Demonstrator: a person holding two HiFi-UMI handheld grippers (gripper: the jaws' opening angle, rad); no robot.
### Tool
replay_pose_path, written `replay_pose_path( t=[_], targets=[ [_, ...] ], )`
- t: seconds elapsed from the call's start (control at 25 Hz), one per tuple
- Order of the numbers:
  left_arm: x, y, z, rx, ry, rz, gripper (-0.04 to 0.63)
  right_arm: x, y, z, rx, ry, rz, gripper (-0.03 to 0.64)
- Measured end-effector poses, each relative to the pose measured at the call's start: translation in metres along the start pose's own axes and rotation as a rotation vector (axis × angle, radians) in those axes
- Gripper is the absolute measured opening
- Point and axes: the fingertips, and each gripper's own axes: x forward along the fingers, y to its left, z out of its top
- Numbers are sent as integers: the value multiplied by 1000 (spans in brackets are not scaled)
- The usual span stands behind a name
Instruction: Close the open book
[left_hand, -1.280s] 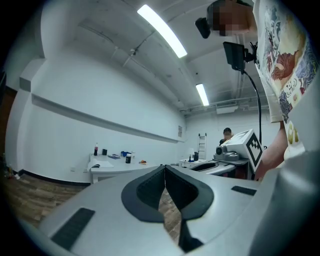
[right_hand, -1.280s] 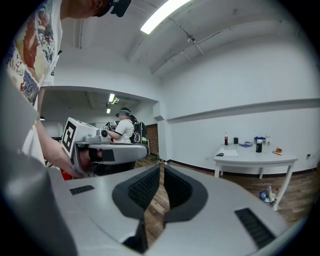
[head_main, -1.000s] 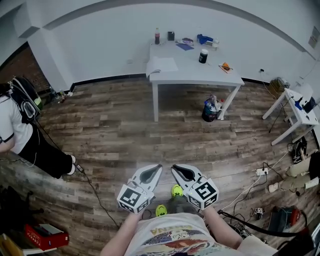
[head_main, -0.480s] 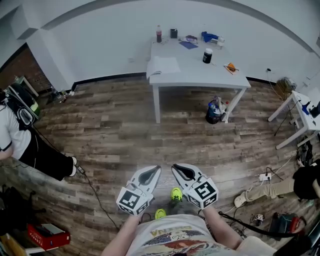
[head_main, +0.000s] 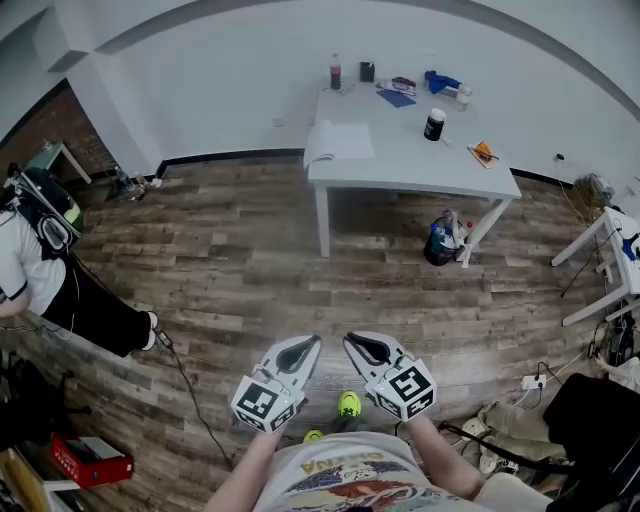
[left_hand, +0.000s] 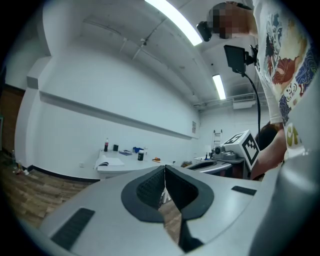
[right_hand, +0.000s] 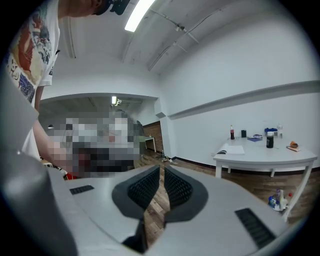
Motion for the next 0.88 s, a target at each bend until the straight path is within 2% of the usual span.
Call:
replay_pose_path(
  t=[0.36, 0.88],
  targets=[
    [53, 24, 5, 5, -4, 55, 12, 16, -53, 9, -12, -3, 62, 38],
    [94, 50, 14, 21, -19, 90, 12, 36, -97, 23, -24, -10, 81, 38]
  ],
)
